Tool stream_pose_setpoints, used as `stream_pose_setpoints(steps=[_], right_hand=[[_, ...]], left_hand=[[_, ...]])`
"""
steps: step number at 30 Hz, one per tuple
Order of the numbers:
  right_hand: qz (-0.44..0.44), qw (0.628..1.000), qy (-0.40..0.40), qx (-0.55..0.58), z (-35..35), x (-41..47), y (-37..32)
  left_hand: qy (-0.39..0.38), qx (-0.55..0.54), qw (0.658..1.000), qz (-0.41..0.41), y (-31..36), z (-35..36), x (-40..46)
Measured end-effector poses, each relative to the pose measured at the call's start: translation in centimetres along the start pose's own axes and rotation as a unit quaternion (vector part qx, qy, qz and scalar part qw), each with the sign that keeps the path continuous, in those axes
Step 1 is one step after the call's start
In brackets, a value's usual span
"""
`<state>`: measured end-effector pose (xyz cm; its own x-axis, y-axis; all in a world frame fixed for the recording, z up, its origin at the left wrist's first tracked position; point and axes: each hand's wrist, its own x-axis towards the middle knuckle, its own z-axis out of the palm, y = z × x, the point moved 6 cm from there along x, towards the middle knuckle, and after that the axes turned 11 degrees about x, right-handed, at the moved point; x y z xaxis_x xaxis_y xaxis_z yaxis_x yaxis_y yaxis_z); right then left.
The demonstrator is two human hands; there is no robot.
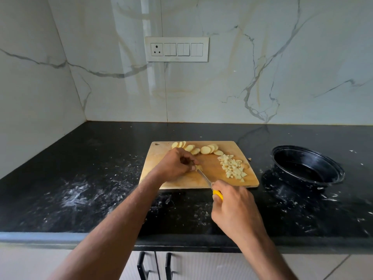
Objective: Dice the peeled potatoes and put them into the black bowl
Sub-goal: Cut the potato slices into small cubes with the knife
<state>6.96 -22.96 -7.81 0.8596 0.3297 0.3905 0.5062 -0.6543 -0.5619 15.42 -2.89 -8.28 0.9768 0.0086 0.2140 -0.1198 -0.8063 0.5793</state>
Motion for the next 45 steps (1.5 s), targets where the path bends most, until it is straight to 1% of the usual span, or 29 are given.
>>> stream_pose_setpoints(steps=[3, 5, 7, 11, 14, 17, 21, 28, 33, 36, 40, 42, 45], right_hand=[[0.014, 0.998, 0.061, 0.027, -1.8, 0.1, 1.2], [0.016, 0.995, 0.097, 0.026, -2.6, 1.1, 1.8], [0.02, 0.993, 0.112, 0.017, -2.4, 2.3, 1.9], [0.034, 0.995, 0.094, 0.027, 0.0, 3.8, 1.4], [0.021, 0.996, 0.091, 0.006, 0.7, 3.8, 1.1], [0.005, 0.996, 0.09, -0.023, 0.6, 3.5, 0.6], [-0.012, 0.996, 0.059, -0.067, 1.0, 3.1, -0.3], [-0.03, 0.997, 0.027, -0.067, 1.4, 3.1, -1.0], [-0.016, 0.995, 0.038, -0.09, 1.3, 3.2, -1.0], [0.0, 0.995, 0.053, -0.089, 0.9, 3.1, -0.8], [-0.002, 0.994, 0.055, -0.091, 0.8, 2.8, -0.9], [-0.001, 0.994, 0.041, -0.099, 1.0, 2.8, -0.9], [-0.003, 0.994, 0.022, -0.104, 1.2, 2.8, -1.2]], left_hand=[[0.009, -0.005, 1.0, 0.02, 0.0, 0.1, -0.3], [0.012, -0.005, 1.0, 0.02, 0.1, 0.1, -0.4], [0.017, -0.006, 1.0, 0.013, 0.1, 0.0, -0.6], [0.027, 0.005, 0.999, 0.023, 0.2, 0.1, -0.6], [0.038, 0.005, 0.999, 0.029, 0.1, 0.2, -0.7], [0.07, 0.024, 0.997, 0.029, 0.3, 0.3, -0.8], [0.098, 0.055, 0.993, 0.027, 0.9, 0.4, -0.8], [0.104, 0.097, 0.989, 0.026, 1.0, 0.9, -0.7], [0.138, 0.106, 0.985, 0.018, 1.6, 1.0, -1.1], [0.138, 0.118, 0.983, 0.024, 1.9, 0.9, -1.4], [0.1, 0.126, 0.984, 0.078, 2.0, 0.7, -1.7], [0.089, 0.13, 0.984, 0.079, 2.1, 0.8, -1.6], [0.095, 0.13, 0.985, 0.067, 2.4, 0.9, -1.5]])
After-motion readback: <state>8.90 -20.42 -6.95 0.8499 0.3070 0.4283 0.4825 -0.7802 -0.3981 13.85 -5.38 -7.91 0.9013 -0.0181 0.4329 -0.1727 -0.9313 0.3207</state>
